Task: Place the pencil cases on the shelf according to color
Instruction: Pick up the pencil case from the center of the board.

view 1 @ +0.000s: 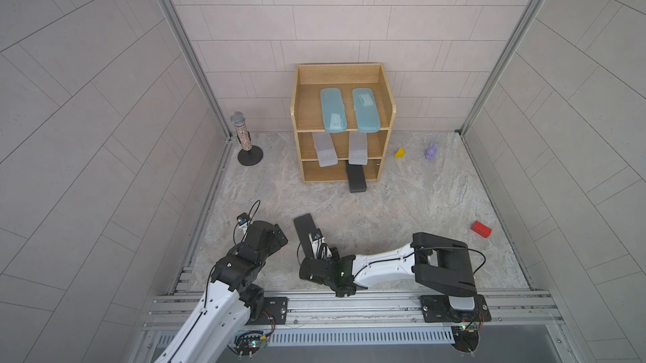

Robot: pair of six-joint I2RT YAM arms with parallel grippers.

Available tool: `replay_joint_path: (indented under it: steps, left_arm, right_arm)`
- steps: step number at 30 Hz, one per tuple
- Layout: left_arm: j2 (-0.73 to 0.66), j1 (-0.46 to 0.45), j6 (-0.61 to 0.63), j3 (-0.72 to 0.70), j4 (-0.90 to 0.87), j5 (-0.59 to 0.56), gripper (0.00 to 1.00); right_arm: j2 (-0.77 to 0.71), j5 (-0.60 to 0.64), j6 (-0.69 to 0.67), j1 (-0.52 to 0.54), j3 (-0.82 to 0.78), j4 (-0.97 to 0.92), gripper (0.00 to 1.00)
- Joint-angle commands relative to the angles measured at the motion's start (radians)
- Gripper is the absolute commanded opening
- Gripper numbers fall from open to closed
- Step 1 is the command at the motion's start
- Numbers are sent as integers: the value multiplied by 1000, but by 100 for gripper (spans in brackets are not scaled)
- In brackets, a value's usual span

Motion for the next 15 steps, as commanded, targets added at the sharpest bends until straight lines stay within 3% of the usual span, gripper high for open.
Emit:
replay_joint_path:
  steps: [1, 8, 15]
  left_arm:
    - [-12, 7, 12, -16, 14, 3, 100]
    - [13, 7, 8, -14, 56, 37, 100]
    - [30, 7, 4, -16, 91, 74, 100]
  right_arm:
    - [-60, 43, 22, 3, -84, -83, 43]
    - [-227, 139, 19, -2, -166, -63, 42]
    - [-265, 60, -69, -124, -150, 64, 43]
